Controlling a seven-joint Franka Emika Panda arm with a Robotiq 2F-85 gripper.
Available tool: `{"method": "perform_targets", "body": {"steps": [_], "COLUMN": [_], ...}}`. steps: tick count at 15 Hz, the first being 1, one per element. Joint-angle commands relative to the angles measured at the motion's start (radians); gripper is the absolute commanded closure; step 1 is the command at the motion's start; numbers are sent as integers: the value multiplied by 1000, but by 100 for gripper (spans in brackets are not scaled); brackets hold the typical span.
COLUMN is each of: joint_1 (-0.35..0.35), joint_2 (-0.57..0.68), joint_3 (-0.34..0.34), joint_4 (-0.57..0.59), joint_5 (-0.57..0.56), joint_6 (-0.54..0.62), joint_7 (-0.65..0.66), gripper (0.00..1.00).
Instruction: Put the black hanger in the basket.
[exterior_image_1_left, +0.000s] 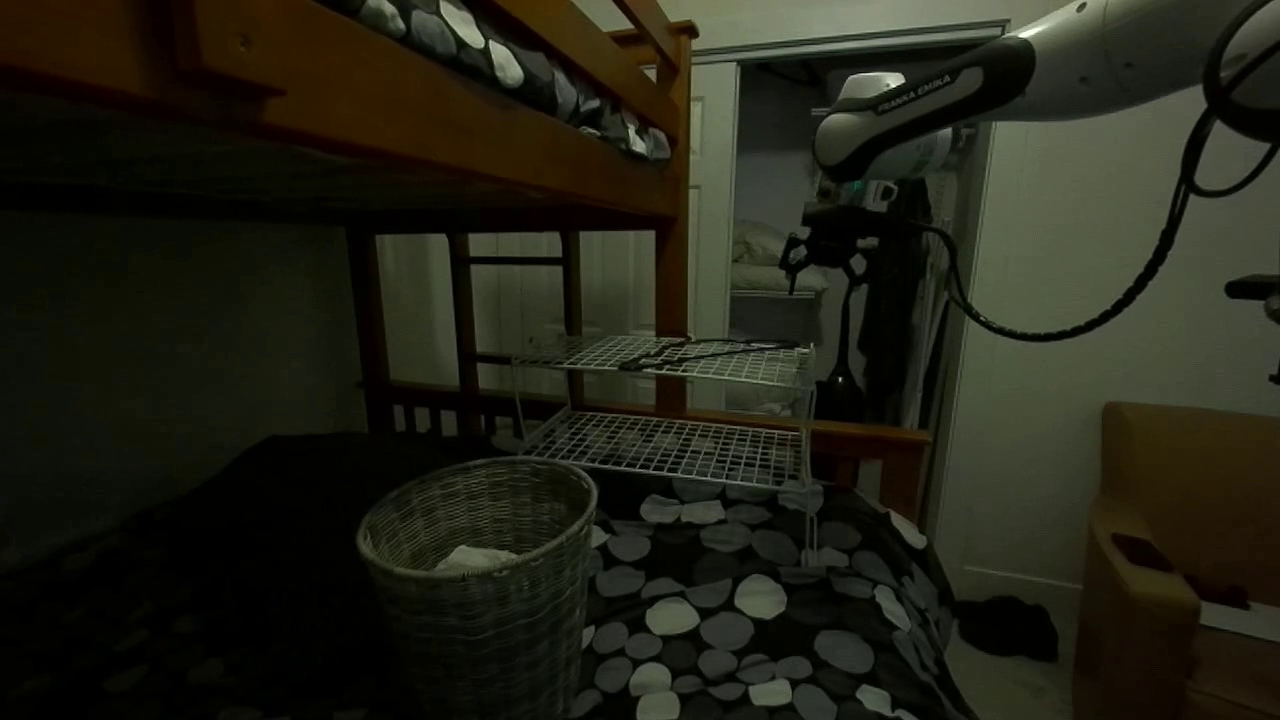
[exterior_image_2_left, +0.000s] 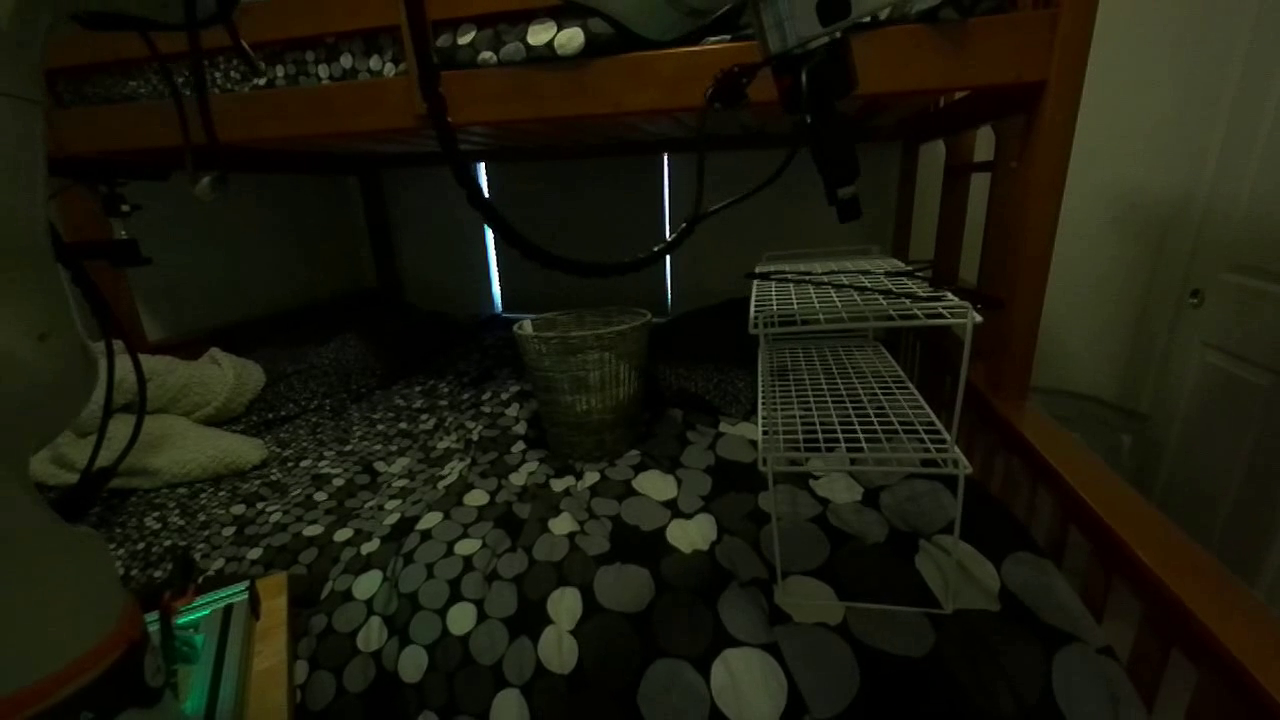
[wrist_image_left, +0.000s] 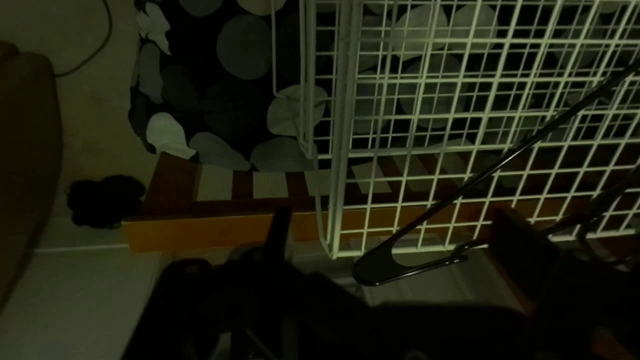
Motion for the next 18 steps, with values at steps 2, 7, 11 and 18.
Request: {"method": "perform_targets", "body": {"steps": [2,7,11,18], "joint_1": [66,27,22,3], "joint_2": [137,314,318,420], "joint_3": [-44,-41,-43,-40], "joint_4": [169,404,398,540], "joint_5": [-4,162,160,208], "joint_6": [-124,-251,-233,-137], "joint_7": [265,405,410,516], "gripper": [0,0,0,0]}}
